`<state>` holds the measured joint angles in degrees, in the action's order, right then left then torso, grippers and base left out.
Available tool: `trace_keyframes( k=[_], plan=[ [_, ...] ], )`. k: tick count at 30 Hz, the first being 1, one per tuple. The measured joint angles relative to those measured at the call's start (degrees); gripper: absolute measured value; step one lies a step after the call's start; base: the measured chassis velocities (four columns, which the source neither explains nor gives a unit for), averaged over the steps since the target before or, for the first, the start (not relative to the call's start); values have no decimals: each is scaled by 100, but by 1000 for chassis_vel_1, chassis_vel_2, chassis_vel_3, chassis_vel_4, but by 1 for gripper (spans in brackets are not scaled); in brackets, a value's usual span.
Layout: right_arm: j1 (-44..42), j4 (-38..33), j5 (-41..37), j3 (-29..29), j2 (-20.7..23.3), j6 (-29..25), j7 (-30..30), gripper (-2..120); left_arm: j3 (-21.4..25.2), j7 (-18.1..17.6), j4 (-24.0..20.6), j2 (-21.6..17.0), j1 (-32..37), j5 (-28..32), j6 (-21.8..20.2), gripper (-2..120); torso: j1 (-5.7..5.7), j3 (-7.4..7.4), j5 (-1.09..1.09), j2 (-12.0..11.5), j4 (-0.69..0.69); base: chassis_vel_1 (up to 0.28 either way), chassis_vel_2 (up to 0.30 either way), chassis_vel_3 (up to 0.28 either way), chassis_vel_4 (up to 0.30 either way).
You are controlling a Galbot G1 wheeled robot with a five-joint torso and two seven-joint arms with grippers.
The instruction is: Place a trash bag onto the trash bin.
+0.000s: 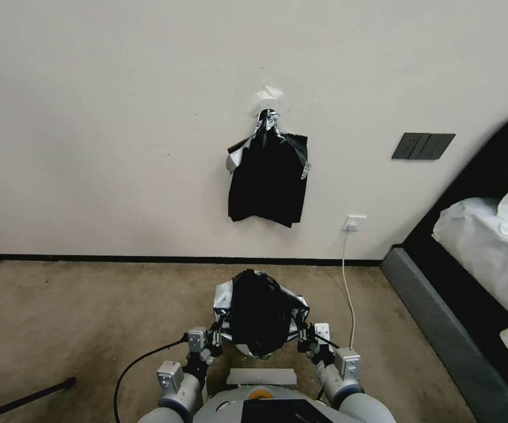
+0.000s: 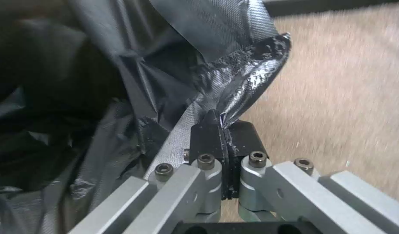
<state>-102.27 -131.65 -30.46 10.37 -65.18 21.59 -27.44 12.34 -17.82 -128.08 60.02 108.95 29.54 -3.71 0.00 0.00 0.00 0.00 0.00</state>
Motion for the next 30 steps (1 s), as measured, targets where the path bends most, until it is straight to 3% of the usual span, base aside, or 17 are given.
trace_keyframes(
  k=[14, 23, 30],
  plan=[
    [448, 666, -234, -49, -179, -20, 67, 0, -148, 33, 626, 230, -434, 225, 53, 0, 0, 0, 1, 0, 1, 0, 0, 0, 0],
    [721, 1059, -226, -52, -209, -133, 117, 0, -418, -70, 961, 181, -955, 217, -59, 0, 1, 0, 0, 0, 0, 0, 0, 0, 0],
    [903, 1369, -182, -72, -258, -444, 292, 0, -428, -130, 1195, 227, -1237, 175, -32, 0, 1, 0, 0, -1, 0, 0, 0, 0, 0]
  ],
)
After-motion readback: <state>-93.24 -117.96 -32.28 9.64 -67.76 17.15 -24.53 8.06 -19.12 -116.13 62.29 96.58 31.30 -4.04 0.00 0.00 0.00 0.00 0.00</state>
